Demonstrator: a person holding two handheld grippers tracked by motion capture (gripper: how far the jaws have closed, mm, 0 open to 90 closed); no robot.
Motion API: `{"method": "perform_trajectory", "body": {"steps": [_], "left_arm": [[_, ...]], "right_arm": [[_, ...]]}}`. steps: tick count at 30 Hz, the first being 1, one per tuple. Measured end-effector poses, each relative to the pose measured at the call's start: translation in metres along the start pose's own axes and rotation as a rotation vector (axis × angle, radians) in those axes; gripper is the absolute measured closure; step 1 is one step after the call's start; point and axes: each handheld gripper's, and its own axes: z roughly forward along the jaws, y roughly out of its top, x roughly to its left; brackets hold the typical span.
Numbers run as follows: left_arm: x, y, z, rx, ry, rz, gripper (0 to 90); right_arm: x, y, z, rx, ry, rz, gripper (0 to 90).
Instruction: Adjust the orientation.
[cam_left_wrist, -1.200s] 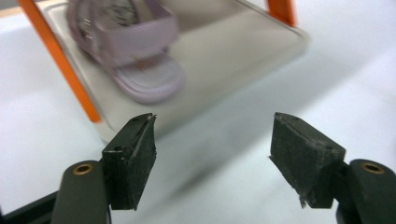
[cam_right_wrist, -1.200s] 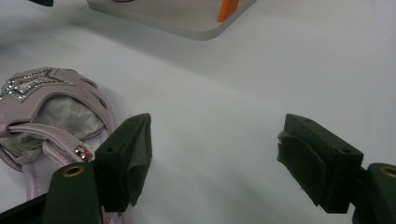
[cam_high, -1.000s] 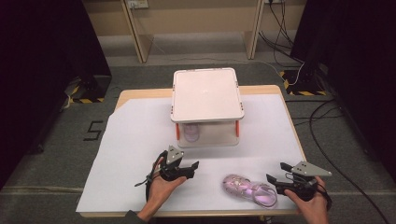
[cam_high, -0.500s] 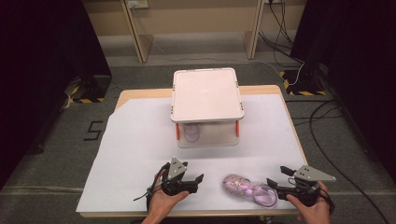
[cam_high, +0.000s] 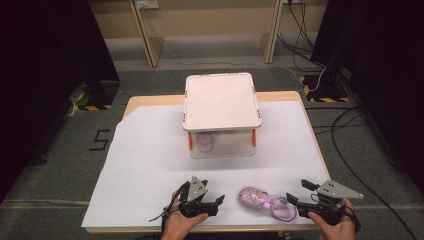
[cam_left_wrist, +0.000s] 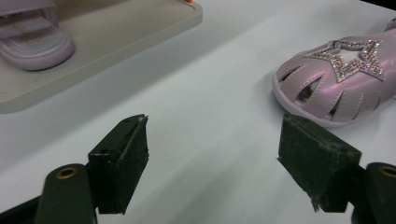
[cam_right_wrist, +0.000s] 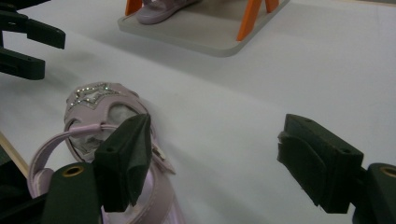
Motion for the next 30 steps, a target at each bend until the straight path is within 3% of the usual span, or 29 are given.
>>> {"method": "perform_trajectory", "body": {"steps": [11, 21, 30], "left_arm": [[-0.023, 0.004, 0.014, 0.017, -0.044, 0.055, 23.8], [-0.042, 0.007, 0.037, 0.048, -0.073, 0.095, 23.9], [-0.032, 0.013, 0.051, 0.044, -0.035, 0.049, 24.4]], "right_arm": [[0.008, -0.002, -0.006, 0.007, 0.024, -0.003, 25.6], [0.015, -0.007, -0.004, 0.072, 0.071, 0.003, 25.1], [0.03, -0.009, 0.0, 0.123, 0.169, -0.057, 36.1]]}}
